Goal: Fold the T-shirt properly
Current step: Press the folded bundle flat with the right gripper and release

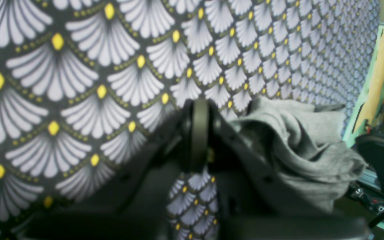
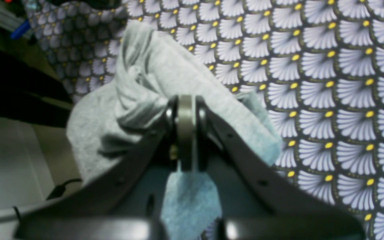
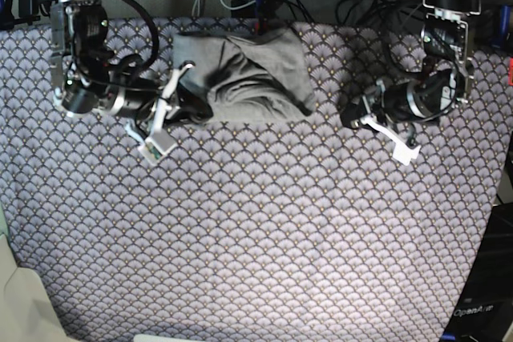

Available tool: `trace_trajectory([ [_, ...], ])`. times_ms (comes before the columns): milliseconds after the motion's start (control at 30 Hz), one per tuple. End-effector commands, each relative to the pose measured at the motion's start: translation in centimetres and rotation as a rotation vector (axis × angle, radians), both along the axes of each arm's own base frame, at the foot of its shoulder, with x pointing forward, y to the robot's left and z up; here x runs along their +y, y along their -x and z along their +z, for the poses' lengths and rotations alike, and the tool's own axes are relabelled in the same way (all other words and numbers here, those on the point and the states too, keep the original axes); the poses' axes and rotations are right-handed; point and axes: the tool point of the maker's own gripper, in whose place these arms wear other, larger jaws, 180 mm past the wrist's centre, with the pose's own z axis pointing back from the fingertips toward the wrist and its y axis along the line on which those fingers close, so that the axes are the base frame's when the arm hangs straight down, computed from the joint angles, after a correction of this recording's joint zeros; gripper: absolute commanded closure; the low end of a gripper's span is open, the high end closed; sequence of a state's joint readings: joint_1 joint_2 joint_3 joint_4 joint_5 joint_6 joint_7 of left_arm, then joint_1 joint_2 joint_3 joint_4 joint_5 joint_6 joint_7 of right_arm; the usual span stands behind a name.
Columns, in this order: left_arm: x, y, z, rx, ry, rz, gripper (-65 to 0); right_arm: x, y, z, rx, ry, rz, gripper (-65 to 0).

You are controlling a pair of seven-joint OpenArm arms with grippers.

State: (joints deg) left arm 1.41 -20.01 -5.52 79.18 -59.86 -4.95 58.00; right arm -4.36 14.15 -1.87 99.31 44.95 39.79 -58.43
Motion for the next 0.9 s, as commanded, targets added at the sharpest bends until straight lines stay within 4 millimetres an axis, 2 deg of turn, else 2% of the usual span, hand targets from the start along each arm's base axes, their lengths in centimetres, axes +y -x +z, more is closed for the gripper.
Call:
trace_trajectory([
  [0,0.2,-1.0,1.3,-0.048,0.008,0.000,0.0,0.2,-0.6,1.3,-0.039,-0.033,-0.001,0.0],
  [367,0.2,-1.0,1.3,-0.048,0.007,0.000,0.0,0.2,1.1,-0.1,0.013,-0.035,0.000,0.0],
  [467,0.2,-1.0,1.3,-0.048,0.007,0.000,0.0,0.6,1.6,-1.2,0.057,-0.041,0.003,0.0],
  [500,0.2,-1.0,1.3,-0.048,0.007,0.000,0.0,1.1,2.4,-1.6,0.077,-0.048,0.019,0.0],
  [567,0.2,-1.0,1.3,-0.048,0.007,0.000,0.0,3.8,4.1,-1.7,0.098,-0.078,0.087,0.0],
  [700,0.2,-1.1,1.3,-0.050,0.007,0.000,0.0,9.0,7.2,0.6,0.056,-0.130,0.259,0.0],
  [800,0.3,-1.0,1.3,-0.047,0.004,-0.003,0.0,11.2,8.4,3.0,-0.005,-0.167,0.335,0.0],
  [867,0.3,-1.0,1.3,-0.046,0.004,-0.003,0.0,11.5,8.5,3.5,-0.021,-0.171,0.345,0.0],
])
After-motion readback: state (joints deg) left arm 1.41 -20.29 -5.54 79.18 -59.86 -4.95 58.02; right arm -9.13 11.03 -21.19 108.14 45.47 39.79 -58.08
